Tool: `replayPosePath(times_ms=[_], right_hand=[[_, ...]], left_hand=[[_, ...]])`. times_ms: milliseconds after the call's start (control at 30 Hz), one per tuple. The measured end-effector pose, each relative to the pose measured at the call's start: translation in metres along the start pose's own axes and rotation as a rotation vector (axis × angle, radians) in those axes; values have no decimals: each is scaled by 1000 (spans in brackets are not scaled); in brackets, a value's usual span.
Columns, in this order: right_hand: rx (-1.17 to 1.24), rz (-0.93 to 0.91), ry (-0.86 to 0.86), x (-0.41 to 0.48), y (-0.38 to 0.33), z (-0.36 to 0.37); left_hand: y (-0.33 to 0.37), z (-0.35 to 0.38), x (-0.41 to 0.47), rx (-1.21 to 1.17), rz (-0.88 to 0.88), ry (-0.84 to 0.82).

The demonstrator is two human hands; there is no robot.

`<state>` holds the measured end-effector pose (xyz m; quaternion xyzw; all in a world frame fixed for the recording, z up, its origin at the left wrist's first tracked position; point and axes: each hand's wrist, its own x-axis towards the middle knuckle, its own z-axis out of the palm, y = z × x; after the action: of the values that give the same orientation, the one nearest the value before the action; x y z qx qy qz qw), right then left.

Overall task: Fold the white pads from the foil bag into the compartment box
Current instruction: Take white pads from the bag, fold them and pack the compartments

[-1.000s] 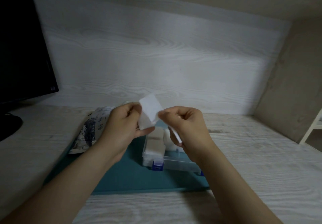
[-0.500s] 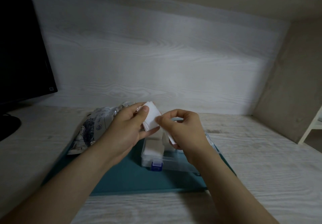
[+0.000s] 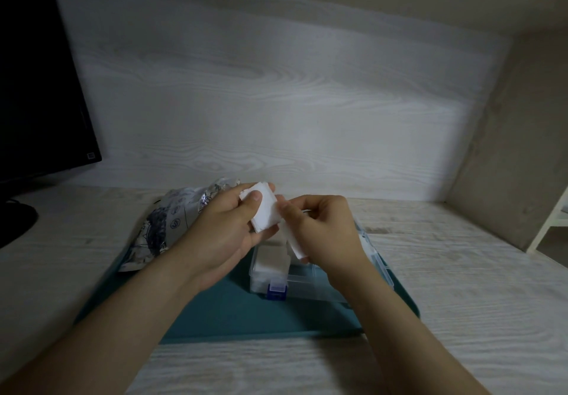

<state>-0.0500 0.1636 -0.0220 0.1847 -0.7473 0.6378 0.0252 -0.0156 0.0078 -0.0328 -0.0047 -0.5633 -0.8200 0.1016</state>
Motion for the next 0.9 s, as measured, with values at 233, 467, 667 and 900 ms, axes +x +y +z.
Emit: replayPosePath(times_ms=[233, 467, 667, 900], right_hand=[[-48, -5, -34, -3, -3, -1], [18, -106, 83, 1, 0, -4], [174, -187, -72, 3, -1, -6], [68, -304, -139, 5, 3, -5]], left_hand=[[5, 0, -2, -103, -17, -15], [10, -2, -3, -90, -59, 46], [11, -7, -3, -73, -163, -132], [8, -12, 2, 19, -136, -279]])
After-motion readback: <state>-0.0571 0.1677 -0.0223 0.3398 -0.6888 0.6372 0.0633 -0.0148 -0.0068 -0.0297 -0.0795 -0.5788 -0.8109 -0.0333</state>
